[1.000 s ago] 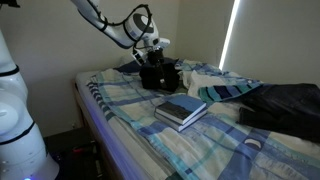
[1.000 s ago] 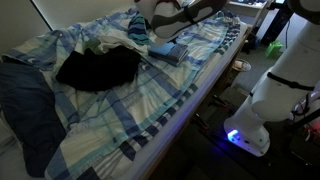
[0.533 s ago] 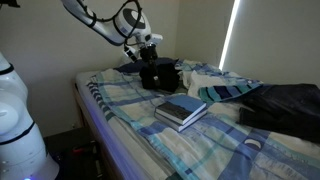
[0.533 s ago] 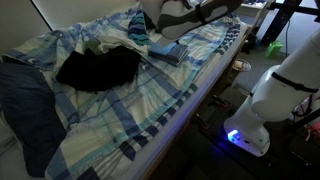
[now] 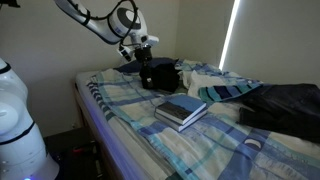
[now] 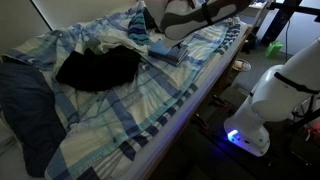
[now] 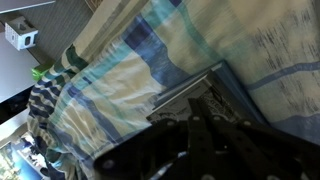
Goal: Close the book
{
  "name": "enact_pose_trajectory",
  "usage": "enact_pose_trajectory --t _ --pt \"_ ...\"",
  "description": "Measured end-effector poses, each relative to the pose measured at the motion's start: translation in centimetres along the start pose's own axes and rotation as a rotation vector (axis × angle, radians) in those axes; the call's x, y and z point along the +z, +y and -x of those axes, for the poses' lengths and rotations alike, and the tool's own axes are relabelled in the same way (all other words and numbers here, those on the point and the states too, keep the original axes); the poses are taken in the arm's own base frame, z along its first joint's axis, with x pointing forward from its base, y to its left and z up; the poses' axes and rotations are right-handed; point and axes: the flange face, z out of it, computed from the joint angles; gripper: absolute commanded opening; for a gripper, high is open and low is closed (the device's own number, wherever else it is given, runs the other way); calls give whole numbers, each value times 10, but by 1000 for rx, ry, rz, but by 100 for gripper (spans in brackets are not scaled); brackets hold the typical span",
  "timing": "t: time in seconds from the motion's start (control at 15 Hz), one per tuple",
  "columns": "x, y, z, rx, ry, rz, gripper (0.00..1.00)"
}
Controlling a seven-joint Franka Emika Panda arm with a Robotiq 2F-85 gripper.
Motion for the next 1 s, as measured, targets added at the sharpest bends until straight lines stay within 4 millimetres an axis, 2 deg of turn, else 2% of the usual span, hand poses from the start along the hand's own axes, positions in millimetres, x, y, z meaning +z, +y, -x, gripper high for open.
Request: enact_pose_trajectory --t 0.33,0.67,1.0 --pt "-1 -4 4 -11 -3 -4 2" --pt "-15 -14 15 -106 -30 -79 1" --pt "-32 -4 15 -255 -63 -212 2"
